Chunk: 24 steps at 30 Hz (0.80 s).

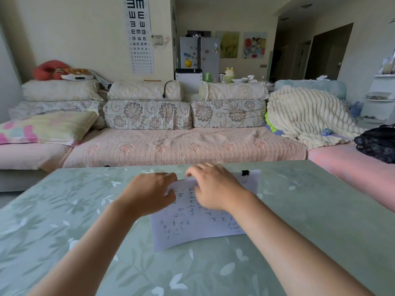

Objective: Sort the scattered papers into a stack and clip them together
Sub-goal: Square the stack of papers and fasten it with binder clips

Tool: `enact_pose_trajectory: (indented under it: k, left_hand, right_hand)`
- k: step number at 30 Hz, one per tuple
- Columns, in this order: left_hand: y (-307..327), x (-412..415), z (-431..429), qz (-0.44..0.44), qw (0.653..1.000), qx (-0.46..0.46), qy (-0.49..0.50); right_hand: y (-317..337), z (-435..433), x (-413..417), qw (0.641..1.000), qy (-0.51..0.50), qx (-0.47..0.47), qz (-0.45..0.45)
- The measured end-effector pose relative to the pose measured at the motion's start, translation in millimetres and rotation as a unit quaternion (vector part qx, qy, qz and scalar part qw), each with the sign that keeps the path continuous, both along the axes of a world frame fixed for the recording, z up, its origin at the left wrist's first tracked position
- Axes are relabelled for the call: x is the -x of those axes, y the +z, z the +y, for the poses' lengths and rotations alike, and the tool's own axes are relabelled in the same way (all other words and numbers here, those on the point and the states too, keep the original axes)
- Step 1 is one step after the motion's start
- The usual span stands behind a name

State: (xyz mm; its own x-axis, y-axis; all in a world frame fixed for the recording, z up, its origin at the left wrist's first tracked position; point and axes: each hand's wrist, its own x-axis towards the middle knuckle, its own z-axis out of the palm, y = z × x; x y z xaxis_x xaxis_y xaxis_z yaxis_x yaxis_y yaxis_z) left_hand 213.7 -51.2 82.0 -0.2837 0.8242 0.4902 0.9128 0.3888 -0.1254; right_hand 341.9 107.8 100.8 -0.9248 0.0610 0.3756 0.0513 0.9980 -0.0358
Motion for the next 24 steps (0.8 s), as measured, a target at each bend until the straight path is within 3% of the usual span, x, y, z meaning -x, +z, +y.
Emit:
enact_pose_trajectory:
  k: [9,12,14,18,24]
  left_hand:
    - [-16,32,-65,-0.087,0.989,-0.108,0.046]
    - [-45,56,-89,-0.169,0.970,-0.139,0.107]
    - [-71,75,-101,-0.221,0.957,-0.090,0.164]
    - [-122,93,-110,-0.277,0.926,0.105,0.234]
    - [-140,101,-95,-0.292,0.927,0.059,0.227]
  right_hand:
    - [-18,-25,36,0.999,0.014,-0.033,0.035]
    - [-20,-25,41,0.998,0.004,-0.040,0.050]
    - [-21,-25,43,0.998,-0.003,-0.043,0.054]
    - [-21,-27,46,0.997,-0.012,-0.042,0.061]
    - [-24,-26,47,0.996,-0.017,-0.053,0.066]
